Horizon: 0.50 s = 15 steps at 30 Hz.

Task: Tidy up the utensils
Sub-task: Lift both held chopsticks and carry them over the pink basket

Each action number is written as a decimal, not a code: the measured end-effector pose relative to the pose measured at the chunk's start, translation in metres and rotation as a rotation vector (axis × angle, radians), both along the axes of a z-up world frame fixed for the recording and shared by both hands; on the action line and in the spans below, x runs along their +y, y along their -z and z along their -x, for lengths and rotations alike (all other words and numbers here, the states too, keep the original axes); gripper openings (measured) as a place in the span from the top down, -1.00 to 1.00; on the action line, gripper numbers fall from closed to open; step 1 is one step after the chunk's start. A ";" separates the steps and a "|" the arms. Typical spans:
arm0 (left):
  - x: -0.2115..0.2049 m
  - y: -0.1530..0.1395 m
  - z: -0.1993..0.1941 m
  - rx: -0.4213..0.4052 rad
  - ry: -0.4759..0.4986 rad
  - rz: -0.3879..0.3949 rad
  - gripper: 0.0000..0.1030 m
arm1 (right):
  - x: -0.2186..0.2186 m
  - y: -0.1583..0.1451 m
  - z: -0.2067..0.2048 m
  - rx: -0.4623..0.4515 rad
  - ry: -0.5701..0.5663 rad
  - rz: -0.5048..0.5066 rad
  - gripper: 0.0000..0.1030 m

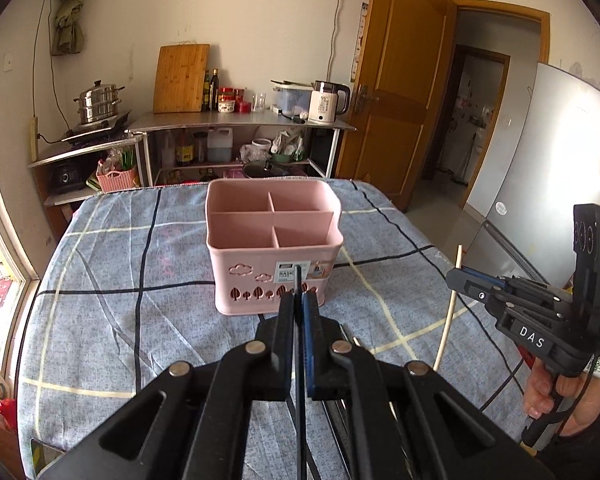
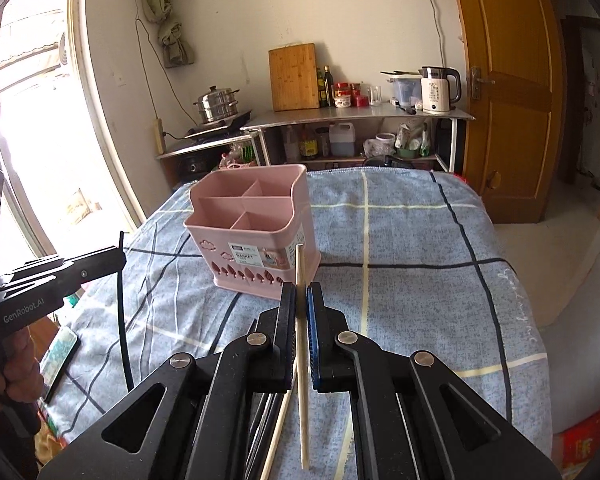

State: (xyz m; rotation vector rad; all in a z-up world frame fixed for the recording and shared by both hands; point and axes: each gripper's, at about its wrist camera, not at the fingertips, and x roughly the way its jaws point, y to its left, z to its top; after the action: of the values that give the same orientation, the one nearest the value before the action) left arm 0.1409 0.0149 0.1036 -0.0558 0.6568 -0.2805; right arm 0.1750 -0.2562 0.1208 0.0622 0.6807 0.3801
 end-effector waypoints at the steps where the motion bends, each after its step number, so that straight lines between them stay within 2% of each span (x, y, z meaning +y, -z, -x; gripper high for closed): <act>1: 0.002 -0.004 0.002 -0.011 -0.002 0.002 0.91 | 0.000 -0.004 0.001 -0.011 0.001 -0.002 0.89; 15: 0.012 -0.030 0.008 -0.063 0.009 0.023 0.91 | 0.002 -0.034 0.012 -0.097 -0.019 -0.031 0.90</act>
State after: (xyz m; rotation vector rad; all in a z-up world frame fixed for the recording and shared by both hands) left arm 0.1330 0.0266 0.1332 -0.0660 0.5909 -0.2975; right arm 0.1633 -0.2538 0.1543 0.0661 0.5799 0.4098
